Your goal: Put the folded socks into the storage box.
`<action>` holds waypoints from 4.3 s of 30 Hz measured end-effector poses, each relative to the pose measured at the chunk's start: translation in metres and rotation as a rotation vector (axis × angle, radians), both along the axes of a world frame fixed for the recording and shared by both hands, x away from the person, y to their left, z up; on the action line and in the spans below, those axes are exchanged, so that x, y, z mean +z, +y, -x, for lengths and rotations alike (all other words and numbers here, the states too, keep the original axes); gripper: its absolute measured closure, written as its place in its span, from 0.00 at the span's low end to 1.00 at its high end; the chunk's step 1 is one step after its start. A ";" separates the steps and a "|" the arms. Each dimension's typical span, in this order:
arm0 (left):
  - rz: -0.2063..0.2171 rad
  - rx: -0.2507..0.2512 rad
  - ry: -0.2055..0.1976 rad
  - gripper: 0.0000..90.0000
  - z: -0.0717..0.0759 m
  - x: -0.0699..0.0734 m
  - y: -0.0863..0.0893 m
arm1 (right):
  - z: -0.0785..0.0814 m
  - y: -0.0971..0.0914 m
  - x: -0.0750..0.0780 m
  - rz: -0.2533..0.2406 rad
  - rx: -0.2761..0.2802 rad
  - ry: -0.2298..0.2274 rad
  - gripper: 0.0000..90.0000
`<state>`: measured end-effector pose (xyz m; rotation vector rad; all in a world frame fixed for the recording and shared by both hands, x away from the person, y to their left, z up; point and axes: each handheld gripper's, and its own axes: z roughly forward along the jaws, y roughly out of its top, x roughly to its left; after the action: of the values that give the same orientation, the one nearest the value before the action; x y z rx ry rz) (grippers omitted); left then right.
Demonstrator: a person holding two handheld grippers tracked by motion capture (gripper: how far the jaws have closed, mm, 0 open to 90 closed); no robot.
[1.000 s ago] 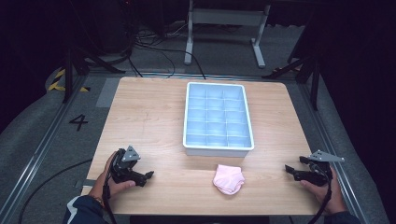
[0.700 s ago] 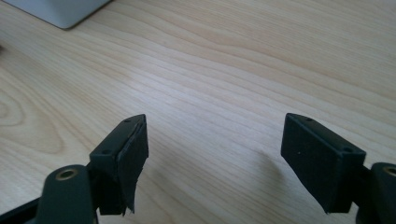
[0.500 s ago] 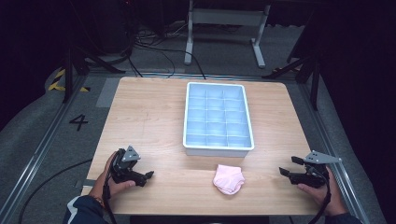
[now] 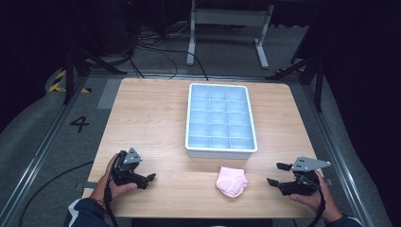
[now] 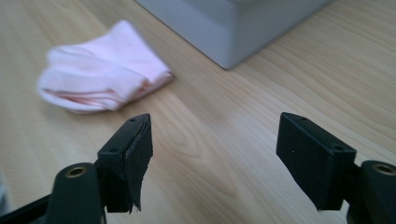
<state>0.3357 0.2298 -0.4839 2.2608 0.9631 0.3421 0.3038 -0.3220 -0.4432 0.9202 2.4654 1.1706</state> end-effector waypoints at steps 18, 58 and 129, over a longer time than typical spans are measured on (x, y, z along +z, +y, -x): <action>0.000 0.000 0.000 0.00 0.000 0.000 0.000 | 0.009 0.075 0.001 0.048 0.227 -0.010 0.33; 0.004 0.002 0.002 0.00 0.000 0.000 0.000 | 0.003 0.132 -0.029 0.164 0.336 -0.033 0.56; 0.001 0.000 0.000 0.00 0.000 0.000 0.000 | 0.003 0.076 0.013 -0.004 0.277 -0.116 0.83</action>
<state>0.3357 0.2298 -0.4839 2.2601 0.9635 0.3414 0.3009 -0.2463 -0.4297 0.5053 2.5533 1.2737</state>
